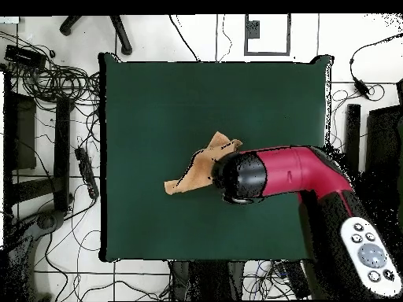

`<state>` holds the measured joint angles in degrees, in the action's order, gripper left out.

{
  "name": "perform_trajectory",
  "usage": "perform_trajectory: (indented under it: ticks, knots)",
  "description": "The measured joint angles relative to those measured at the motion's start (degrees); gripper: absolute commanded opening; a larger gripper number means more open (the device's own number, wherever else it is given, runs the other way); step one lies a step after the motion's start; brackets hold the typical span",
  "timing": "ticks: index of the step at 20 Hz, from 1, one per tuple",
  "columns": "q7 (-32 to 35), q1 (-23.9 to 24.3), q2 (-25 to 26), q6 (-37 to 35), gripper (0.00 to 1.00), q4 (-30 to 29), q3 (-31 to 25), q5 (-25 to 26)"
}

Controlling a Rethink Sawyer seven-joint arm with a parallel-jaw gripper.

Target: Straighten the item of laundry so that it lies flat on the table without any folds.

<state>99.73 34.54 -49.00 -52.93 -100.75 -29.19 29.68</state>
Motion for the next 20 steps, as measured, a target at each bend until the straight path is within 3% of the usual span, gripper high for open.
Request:
perform_trajectory:
  ticks: [7, 20]
  knots:
    - [-11.06, 7.74, -4.87, -11.48, 0.0, 0.22, -2.1, 0.12]
    - [-23.21, 9.2, -9.67, -23.55, 0.0, 3.47, -3.14, 0.53]
